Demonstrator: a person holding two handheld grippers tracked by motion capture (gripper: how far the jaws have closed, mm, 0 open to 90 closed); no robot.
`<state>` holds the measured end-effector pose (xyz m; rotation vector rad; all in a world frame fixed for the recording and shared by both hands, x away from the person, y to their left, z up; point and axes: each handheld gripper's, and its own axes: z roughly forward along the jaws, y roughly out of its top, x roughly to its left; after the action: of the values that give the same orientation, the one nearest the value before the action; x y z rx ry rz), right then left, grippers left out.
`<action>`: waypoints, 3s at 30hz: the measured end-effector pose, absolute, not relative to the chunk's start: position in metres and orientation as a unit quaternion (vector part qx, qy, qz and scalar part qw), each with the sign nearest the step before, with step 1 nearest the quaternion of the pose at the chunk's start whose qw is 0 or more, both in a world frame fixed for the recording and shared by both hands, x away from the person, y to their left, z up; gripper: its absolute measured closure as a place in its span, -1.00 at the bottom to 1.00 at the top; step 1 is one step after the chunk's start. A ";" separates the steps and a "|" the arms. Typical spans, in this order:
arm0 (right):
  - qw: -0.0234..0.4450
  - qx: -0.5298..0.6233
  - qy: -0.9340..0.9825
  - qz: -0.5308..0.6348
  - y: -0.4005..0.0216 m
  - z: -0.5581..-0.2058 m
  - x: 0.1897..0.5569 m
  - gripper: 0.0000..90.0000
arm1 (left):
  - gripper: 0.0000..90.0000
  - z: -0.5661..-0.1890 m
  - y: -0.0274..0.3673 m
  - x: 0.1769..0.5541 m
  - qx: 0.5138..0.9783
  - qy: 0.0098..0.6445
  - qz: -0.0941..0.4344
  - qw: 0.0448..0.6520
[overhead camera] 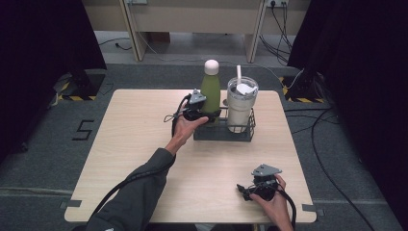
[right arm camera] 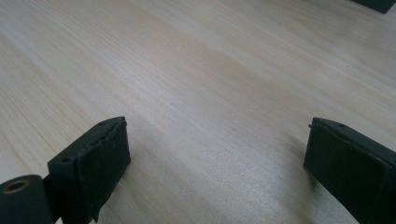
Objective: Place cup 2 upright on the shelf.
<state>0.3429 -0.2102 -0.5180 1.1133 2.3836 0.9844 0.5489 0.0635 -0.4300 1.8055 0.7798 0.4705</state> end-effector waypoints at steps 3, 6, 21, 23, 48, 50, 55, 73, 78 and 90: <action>0.166 0.391 0.837 0.346 -0.210 -0.518 0.343 -0.84 | -0.55 -0.433 0.064 0.550 0.757 0.328 0.199 0.529; 0.166 0.391 0.837 0.346 -0.210 -0.518 0.343 -0.84 | -0.55 -0.436 0.065 0.551 0.757 0.330 0.199 0.528; 0.165 0.389 0.837 0.346 -0.210 -0.518 0.343 -0.84 | -0.55 -0.448 0.063 0.551 0.759 0.331 0.201 0.523; 0.165 0.390 0.837 0.346 -0.210 -0.518 0.343 -0.84 | -0.55 -0.449 0.064 0.551 0.759 0.331 0.205 0.522; 0.165 0.388 0.838 0.347 -0.210 -0.518 0.343 -0.84 | -0.57 -0.453 0.065 0.546 0.754 0.329 0.221 0.524; 0.165 0.388 0.838 0.347 -0.210 -0.518 0.343 -0.84 | -0.59 -0.453 0.065 0.547 0.753 0.331 0.221 0.524; 0.165 0.388 0.838 0.347 -0.210 -0.518 0.343 -0.84 | -0.68 -0.449 0.065 0.545 0.744 0.333 0.221 0.535; 0.165 0.388 0.838 0.347 -0.210 -0.518 0.343 -0.84 | -0.68 -0.438 0.071 0.536 0.746 0.333 0.219 0.533; 0.165 0.388 0.838 0.347 -0.210 -0.518 0.343 -0.84 | -0.68 -0.436 0.075 0.534 0.746 0.333 0.220 0.533; 0.165 0.388 0.838 0.347 -0.210 -0.518 0.343 -0.84 | -0.68 -0.435 0.091 0.527 0.750 0.329 0.206 0.536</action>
<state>0.3430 -0.2099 -0.5182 1.1052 2.3876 0.9887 0.5273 0.0915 -0.4353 1.7848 0.7836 0.4905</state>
